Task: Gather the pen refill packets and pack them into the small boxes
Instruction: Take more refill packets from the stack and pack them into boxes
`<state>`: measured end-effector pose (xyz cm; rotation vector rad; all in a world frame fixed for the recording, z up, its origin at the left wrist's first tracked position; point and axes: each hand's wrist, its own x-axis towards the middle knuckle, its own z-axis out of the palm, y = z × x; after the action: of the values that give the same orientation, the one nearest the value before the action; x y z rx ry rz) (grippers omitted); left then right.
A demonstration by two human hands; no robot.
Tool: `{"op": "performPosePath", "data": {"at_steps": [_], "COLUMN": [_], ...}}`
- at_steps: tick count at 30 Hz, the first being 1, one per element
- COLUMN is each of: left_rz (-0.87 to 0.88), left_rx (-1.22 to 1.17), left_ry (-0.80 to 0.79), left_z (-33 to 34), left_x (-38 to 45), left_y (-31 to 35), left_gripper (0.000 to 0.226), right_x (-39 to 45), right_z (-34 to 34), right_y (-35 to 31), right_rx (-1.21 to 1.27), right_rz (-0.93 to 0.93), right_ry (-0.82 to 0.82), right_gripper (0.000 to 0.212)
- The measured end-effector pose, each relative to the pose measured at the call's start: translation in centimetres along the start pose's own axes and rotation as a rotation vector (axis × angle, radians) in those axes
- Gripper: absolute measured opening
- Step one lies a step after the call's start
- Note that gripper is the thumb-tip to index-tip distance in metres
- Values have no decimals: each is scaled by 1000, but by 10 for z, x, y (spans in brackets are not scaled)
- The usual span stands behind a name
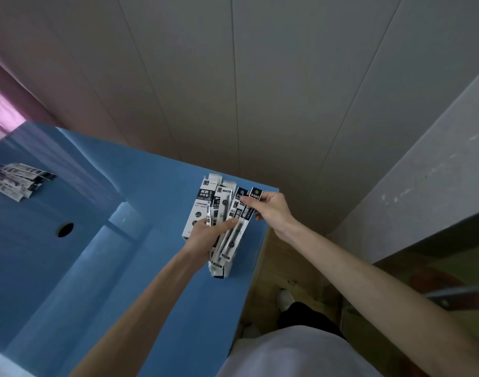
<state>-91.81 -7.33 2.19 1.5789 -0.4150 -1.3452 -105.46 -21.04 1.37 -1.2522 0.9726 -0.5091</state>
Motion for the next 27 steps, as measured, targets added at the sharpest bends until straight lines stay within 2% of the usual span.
{"op": "performPosePath", "data": {"at_steps": [4,8,12,15,18,21,27], "left_rz": [-4,180,310,358,333,301,361], "left_rx": [-3,137,573,856,1011,1051,894], "left_ry": [192,355,395,403,417,433,417], "left_z": [1,4,12,21,27,32,35], "left_x": [9,16,20,25,30,32,31], "left_y": [-3,-5,-8,-14,-16,-15,-20], "left_gripper": [49,30,21,31,38,42,36], "right_x": [6,18,28,33,38,41,39], "right_z": [-10,-36,-61,-75,-84,-86,-83], "right_y": [-6,-18,-33,-43,-52,-59,-76], "right_rx": [27,99,170,210,264,324,550], "right_rz": [-19,-7,-27,-51,-49,-24,74], "right_ry": [112,242,324,349,346,326,227], "right_gripper": [13,11,6,4,6,9,17]}}
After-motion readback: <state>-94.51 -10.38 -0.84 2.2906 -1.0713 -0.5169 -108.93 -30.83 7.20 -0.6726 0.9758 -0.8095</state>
